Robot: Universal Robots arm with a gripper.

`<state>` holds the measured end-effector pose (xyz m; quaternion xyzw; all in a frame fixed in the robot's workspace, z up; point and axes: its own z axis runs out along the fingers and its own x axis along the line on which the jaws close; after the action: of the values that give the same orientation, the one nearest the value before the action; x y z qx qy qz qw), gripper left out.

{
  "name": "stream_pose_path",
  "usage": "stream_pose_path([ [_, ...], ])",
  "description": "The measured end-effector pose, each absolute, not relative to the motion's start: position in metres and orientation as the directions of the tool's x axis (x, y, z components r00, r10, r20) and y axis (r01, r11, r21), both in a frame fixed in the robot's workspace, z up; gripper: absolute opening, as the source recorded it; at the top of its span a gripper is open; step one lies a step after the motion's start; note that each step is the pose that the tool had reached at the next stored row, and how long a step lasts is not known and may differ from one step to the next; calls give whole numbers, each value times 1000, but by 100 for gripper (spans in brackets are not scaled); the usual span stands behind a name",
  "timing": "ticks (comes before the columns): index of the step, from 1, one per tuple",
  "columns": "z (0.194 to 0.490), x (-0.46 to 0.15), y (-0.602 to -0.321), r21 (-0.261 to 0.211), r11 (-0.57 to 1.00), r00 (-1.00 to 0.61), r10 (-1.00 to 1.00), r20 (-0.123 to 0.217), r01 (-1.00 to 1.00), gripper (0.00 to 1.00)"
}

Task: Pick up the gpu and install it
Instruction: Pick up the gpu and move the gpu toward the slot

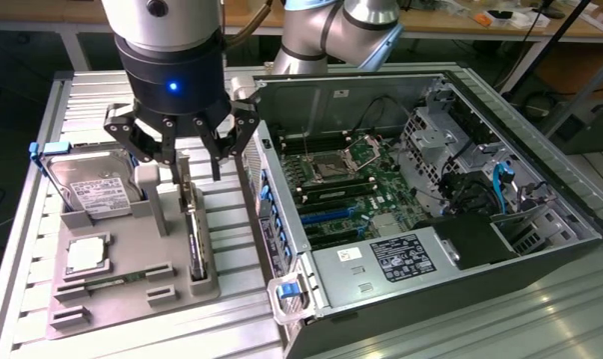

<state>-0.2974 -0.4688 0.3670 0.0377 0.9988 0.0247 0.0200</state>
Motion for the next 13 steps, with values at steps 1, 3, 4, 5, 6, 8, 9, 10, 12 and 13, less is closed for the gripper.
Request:
stream_pose_path([
  [1,365,-298,-470,51,996,-996,76,-39,74,48],
  [3,363,-298,-471,51,996,-996,76,-40,74,48],
  [4,362,-298,-472,51,996,-996,76,-40,74,48],
  [5,361,-298,-472,51,996,-996,76,-41,74,48],
  [6,360,-298,-473,51,996,-996,76,-41,74,48],
  [8,358,-298,-474,51,996,-996,76,-41,74,48],
  [9,357,-299,-475,51,996,-996,76,-41,74,48],
  [10,356,-299,-476,51,996,-996,76,-41,74,48],
  [12,355,-299,-477,51,996,-996,76,-42,74,48],
  [13,354,-299,-478,51,996,-996,76,-42,74,48],
])
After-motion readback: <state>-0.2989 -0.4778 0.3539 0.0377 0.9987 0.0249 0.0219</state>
